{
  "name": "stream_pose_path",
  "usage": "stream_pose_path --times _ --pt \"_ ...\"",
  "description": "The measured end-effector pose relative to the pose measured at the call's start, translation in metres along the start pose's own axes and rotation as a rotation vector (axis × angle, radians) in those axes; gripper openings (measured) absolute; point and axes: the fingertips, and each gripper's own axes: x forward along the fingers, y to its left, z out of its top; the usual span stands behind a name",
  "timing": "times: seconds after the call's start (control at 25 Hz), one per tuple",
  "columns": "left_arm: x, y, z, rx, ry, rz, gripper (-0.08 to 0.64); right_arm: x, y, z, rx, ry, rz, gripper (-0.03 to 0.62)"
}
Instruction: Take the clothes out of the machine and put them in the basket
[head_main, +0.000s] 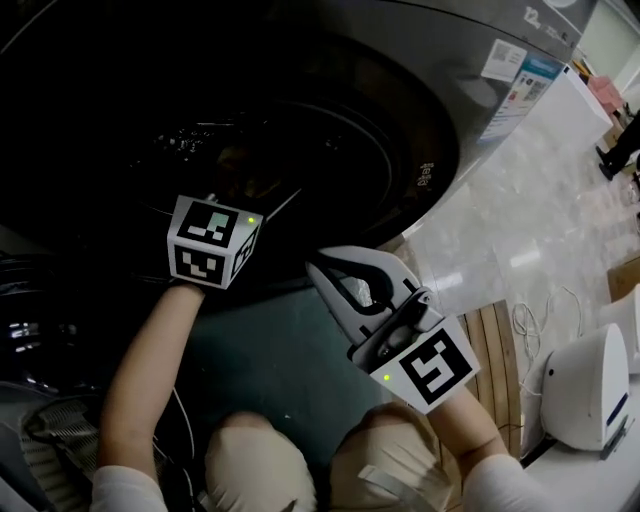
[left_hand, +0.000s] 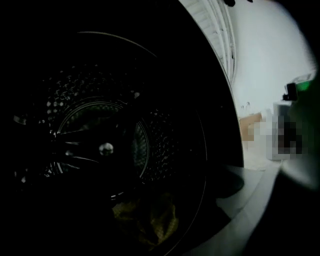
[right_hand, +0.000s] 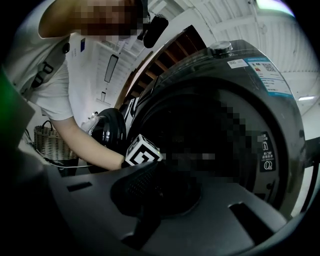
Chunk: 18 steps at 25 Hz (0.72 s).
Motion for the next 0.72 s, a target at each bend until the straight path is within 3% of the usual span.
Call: stream_pose_path --times 0.16,0.44,0.72 --pt "0.030 0.011 -0.023 0.057 0.107 -0.021 0.552 -0.011 -0.003 -0.003 0.003 -0.011 -0.020 0.014" --pt "0.065 0.002 -0.066 0.200 0.335 -0.159 0.552 -0.028 -0.005 -0.014 0.011 0.019 -0.041 0.014" --pt "0.085 0.014 -0.122 0.164 0.570 -0.227 0.552 -0.035 -0.008 -0.021 0.005 0.040 -0.061 0.015"
